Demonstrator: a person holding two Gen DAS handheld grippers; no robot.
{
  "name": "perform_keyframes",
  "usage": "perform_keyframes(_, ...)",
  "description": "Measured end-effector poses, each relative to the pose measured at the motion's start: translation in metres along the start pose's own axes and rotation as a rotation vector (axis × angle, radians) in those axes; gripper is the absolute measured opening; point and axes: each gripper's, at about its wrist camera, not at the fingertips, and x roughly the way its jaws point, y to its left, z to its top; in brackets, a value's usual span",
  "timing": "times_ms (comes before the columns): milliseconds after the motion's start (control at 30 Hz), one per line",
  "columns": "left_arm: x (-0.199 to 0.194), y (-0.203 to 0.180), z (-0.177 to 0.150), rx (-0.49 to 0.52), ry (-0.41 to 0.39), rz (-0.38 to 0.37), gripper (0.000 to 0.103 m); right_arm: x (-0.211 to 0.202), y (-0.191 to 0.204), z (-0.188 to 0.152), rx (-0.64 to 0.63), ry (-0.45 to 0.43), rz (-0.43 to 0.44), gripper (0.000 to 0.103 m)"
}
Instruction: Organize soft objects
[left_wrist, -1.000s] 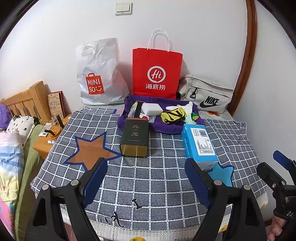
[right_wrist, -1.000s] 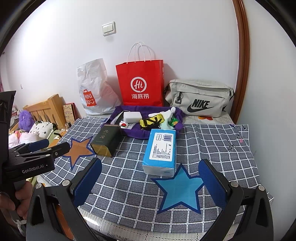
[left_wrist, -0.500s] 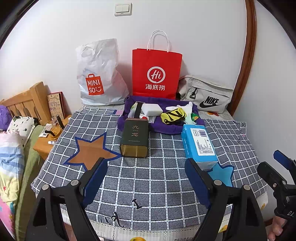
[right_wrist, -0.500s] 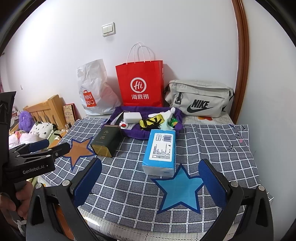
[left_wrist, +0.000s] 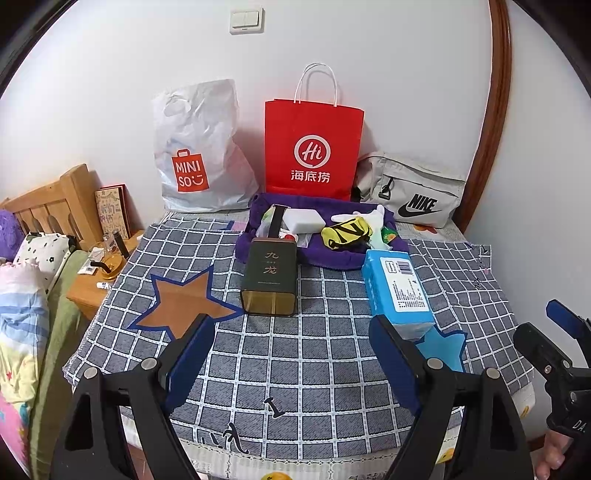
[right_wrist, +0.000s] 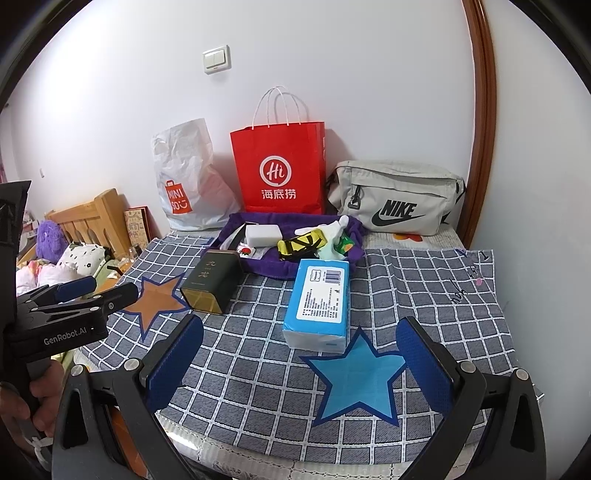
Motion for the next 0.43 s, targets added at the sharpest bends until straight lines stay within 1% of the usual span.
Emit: perform_keyframes(433, -0.0005, 0.0017, 0.0020, 0.012, -0.009, 0.000, 0.085, -0.0017, 0.0017, -0.0006, -0.002, -0.001, 0.003, 0.102)
